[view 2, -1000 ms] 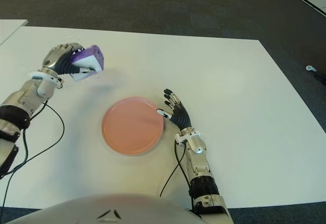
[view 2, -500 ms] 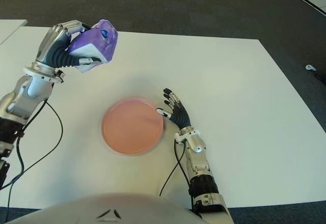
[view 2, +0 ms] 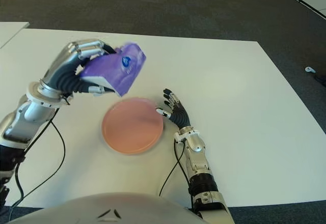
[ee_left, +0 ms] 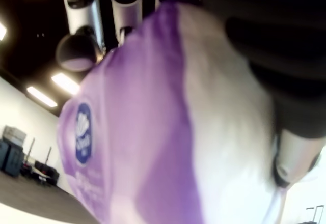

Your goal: Put the tissue paper into the plate.

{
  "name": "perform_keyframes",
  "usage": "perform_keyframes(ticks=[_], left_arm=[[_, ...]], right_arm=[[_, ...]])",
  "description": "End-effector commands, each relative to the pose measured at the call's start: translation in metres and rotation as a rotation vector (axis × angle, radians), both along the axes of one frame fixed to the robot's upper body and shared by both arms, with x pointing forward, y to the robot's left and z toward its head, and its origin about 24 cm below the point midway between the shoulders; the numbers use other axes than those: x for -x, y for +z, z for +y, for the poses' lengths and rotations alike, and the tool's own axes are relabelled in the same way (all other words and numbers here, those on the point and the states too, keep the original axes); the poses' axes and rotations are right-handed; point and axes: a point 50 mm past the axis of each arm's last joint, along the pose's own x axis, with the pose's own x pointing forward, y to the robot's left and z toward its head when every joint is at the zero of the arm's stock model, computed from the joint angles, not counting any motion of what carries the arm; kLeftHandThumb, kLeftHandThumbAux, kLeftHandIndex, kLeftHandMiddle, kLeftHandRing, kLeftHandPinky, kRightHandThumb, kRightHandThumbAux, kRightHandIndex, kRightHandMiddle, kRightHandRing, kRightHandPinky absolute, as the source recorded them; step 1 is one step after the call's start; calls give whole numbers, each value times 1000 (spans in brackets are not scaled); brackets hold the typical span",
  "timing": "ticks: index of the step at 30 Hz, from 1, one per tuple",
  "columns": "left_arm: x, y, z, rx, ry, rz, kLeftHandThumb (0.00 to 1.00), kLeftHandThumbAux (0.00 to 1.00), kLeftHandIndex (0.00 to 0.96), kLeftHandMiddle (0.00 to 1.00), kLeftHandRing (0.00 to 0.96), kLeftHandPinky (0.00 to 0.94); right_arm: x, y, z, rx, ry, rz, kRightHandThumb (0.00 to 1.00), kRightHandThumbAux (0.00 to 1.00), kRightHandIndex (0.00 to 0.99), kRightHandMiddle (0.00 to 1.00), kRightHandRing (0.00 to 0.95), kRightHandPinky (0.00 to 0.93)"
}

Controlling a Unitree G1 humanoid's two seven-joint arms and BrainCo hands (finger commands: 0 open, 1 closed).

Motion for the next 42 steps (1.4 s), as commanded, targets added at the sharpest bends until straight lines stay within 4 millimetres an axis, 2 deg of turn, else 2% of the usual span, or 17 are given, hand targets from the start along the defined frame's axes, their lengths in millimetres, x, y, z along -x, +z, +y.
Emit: perform_keyframes(ticks=[1, 4, 9, 15, 18, 21, 26, 42], left_arm=[[3, -21, -11, -98, -96, 92, 749, 695, 444, 847, 850, 838], [3, -29, -13, -135, -109, 116, 748, 695, 444, 844, 846, 835], [0, -58, -18, -282, -115, 207, 746, 696, 444, 840, 842, 834], [4, -107, -27, -390, -94, 253, 741, 697, 444, 835, 836, 825], [7, -118, -29, -434, -80, 258, 738, 697, 444, 830, 831, 817], [10, -121, -31, -474, -77, 253, 737, 697, 444, 823, 822, 802], [16, -108, -33, -483, -88, 204, 738, 697, 443, 817, 816, 794], [18, -107, -32, -508, -33, 126, 744, 697, 443, 815, 818, 800]], right_arm=[[62, -78, -2, 26, -28, 468, 28, 669, 0, 0, 0, 0], [61, -78, -2, 26, -30, 469, 27, 669, 0, 0, 0, 0], [61, -79, -1, 24, -36, 473, 22, 667, 0, 0, 0, 0], [61, -80, -3, 25, -47, 482, 4, 667, 0, 0, 0, 0], [62, -80, -3, 24, -54, 486, 1, 667, 0, 0, 0, 0], [62, -80, -4, 21, -59, 487, 0, 666, 0, 0, 0, 0], [62, -80, -4, 19, -66, 485, 0, 664, 0, 1, 0, 0], [62, -80, -3, 16, -75, 487, 0, 662, 0, 0, 0, 0]])
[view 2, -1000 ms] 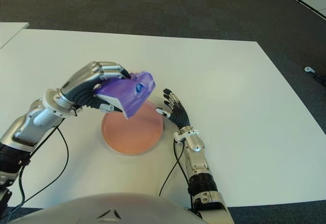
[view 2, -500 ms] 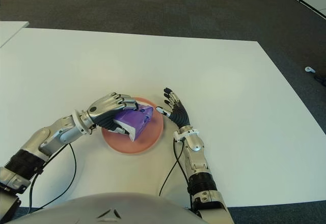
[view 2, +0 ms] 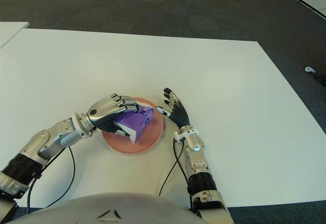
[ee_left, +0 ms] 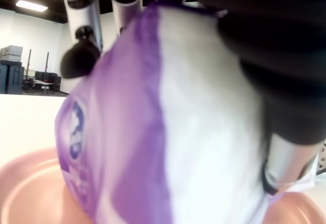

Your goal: Put the tissue paper into the plate.

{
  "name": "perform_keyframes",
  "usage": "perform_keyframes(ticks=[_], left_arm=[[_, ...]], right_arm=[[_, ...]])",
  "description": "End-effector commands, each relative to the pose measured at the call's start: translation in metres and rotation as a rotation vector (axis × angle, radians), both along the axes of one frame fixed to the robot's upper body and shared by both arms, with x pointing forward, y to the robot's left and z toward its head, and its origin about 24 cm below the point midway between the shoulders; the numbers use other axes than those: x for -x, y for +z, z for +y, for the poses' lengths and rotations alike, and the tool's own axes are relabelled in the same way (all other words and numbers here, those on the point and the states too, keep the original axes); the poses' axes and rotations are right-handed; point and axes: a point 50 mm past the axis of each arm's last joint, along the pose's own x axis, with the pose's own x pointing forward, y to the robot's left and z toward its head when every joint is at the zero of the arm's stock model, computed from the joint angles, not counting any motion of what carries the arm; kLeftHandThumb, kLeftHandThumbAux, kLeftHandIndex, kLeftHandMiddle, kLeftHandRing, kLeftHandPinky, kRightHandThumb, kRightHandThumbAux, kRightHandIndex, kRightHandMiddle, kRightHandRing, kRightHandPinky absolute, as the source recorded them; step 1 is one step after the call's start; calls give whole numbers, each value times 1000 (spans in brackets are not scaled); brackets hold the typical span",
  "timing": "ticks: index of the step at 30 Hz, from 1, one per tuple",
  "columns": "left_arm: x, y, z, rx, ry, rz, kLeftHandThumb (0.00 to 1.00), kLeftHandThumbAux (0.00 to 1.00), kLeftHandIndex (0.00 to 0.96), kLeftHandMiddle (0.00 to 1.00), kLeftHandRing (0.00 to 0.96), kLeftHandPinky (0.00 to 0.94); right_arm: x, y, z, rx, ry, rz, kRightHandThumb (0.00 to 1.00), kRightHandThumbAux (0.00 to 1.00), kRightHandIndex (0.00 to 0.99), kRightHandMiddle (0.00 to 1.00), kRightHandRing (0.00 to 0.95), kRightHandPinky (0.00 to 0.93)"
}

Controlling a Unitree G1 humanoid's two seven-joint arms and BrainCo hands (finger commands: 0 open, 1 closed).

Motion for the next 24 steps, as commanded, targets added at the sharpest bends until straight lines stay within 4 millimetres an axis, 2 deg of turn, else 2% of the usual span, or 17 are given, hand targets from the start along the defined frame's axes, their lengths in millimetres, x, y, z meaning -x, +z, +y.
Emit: perform_keyframes(ticks=[1, 7, 11, 14, 17, 18, 19, 20, 22, 24], left_arm=[[2, -2, 4, -45, 24, -33, 744, 697, 443, 816, 819, 800], [3, -4, 1, -75, 23, -58, 743, 698, 442, 819, 820, 801], [4, -13, -3, -91, 15, -85, 744, 698, 442, 822, 824, 805], [3, -24, -4, -88, 24, -80, 740, 698, 441, 809, 806, 769], [3, -30, -4, -75, 29, -18, 720, 700, 433, 753, 740, 685], [3, -30, -3, -83, 24, 6, 556, 632, 323, 512, 482, 443], [3, -30, -2, -89, 20, 21, 448, 589, 251, 355, 314, 286], [3, -28, 0, -111, 12, 36, 409, 574, 226, 300, 254, 230], [7, -13, 9, -181, -12, 55, 281, 456, 95, 122, 104, 94], [9, -6, 11, -233, -24, 65, 227, 381, 48, 62, 53, 48]], right_arm=[[64, -80, -4, 14, -41, 489, 0, 662, 0, 0, 0, 0], [64, -80, -4, 10, -41, 491, 0, 662, 0, 0, 0, 0], [65, -81, -4, 5, -39, 491, 0, 665, 0, 0, 0, 0], [65, -80, -4, 3, -39, 490, 0, 669, 0, 0, 0, 0], [65, -80, -4, 1, -38, 489, 1, 671, 0, 0, 0, 0], [65, -80, -4, 0, -38, 489, 2, 672, 0, 0, 0, 0], [65, -80, -5, 0, -38, 489, 3, 672, 0, 0, 0, 0], [65, -80, -5, 0, -37, 489, 3, 672, 0, 0, 0, 0], [65, -80, -4, -1, -36, 490, 5, 673, 0, 0, 0, 0], [64, -80, -4, -2, -35, 491, 6, 673, 0, 0, 0, 0]])
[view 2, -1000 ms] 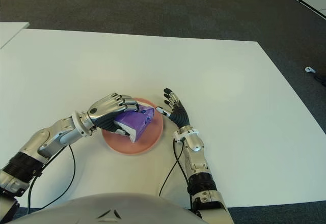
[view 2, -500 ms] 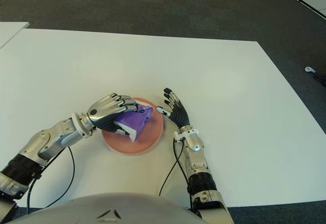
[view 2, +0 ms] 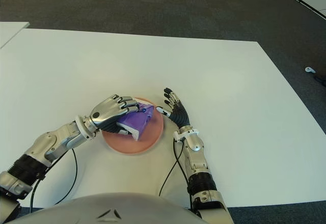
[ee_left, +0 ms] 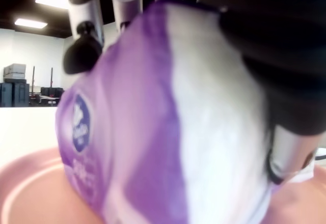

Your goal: Put the tissue paper into the plate.

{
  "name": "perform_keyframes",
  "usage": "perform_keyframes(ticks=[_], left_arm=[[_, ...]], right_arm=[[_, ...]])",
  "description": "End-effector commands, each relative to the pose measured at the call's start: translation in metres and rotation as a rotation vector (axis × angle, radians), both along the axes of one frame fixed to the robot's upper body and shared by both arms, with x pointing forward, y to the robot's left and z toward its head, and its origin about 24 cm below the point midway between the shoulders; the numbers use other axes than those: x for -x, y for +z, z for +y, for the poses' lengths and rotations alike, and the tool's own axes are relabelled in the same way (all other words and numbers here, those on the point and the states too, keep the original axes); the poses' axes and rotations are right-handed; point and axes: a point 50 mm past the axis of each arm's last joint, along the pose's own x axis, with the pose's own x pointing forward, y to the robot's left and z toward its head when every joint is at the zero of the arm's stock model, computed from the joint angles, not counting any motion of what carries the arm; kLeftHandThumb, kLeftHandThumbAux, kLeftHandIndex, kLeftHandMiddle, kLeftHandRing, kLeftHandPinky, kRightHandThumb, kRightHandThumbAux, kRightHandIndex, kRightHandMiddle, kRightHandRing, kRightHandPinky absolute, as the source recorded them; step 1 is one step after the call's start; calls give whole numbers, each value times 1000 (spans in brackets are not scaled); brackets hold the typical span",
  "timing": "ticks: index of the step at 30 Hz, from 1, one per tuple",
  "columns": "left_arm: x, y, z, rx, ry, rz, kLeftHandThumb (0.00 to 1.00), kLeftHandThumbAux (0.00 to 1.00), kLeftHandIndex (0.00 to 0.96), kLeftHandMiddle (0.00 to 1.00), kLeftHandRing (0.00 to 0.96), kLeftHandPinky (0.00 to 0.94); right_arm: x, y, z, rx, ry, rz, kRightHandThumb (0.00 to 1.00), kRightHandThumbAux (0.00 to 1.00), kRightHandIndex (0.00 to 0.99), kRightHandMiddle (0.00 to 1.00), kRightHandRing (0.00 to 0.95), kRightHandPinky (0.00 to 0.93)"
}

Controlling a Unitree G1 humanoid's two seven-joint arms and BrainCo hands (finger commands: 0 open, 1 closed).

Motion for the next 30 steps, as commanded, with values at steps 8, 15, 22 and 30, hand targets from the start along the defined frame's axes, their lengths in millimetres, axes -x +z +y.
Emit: perform_keyframes(ticks=[8, 15, 22, 30], left_arm=[[3, 4, 8, -265, -27, 30, 151, 188, 1, 2, 2, 1], [0, 5, 6, -276, -16, 28, 144, 131, 0, 0, 0, 0], [-2, 6, 5, -246, -15, 17, 144, 117, 0, 0, 0, 0], [-4, 13, 5, -165, -21, -31, 150, 121, 0, 0, 0, 0]], right_arm=[[63, -80, -5, -1, -34, 492, 12, 675, 0, 0, 0, 0], [61, -80, -5, -2, -34, 489, 16, 680, 0, 0, 0, 0], [60, -80, -6, -2, -38, 485, 22, 680, 0, 0, 0, 0], [58, -79, -6, 1, -40, 485, 28, 679, 0, 0, 0, 0]])
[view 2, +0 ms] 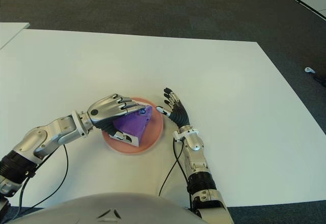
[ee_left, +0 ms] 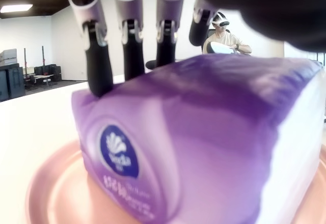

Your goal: Put the tissue paper into the plate.

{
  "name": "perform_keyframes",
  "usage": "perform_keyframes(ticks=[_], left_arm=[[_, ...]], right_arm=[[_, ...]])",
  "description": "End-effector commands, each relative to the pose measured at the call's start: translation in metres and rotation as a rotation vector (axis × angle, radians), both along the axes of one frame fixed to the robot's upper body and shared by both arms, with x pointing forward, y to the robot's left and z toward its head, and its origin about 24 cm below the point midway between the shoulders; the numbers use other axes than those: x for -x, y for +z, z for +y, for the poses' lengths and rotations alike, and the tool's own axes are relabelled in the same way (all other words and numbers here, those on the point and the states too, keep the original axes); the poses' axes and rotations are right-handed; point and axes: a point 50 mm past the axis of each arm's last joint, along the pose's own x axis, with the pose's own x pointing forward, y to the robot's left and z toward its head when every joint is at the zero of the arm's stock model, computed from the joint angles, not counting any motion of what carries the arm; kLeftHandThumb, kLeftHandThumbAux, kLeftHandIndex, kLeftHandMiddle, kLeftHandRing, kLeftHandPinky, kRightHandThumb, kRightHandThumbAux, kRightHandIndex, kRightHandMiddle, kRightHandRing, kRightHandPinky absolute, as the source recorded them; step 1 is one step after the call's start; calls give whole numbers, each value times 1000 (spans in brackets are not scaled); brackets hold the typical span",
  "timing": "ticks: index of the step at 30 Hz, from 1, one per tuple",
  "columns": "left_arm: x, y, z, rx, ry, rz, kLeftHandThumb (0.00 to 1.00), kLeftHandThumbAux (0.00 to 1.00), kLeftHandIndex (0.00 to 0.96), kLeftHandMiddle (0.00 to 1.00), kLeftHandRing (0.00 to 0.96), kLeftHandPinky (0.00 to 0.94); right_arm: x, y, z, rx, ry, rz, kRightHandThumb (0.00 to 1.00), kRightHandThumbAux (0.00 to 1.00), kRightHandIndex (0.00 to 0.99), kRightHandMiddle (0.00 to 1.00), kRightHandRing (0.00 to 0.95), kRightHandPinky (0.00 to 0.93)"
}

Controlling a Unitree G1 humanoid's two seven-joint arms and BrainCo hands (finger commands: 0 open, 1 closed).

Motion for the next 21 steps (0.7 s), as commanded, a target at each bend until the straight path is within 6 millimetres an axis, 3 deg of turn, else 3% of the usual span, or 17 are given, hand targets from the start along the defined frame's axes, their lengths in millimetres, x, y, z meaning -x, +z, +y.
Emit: perform_keyframes(ticks=[1, 17, 21], left_arm=[[-1, -2, 1, 22, -2, -12, 153, 120, 0, 0, 0, 0], [-8, 30, 22, 208, 33, 35, 158, 174, 0, 0, 0, 0], [-16, 75, 46, 326, 65, 43, 180, 180, 0, 0, 0, 0]], right_arm=[[60, -78, -6, 6, -43, 477, 28, 680, 0, 0, 0, 0], [51, -78, -3, 24, -35, 478, 22, 671, 0, 0, 0, 0], [49, -78, -1, 21, -34, 477, 24, 667, 0, 0, 0, 0]])
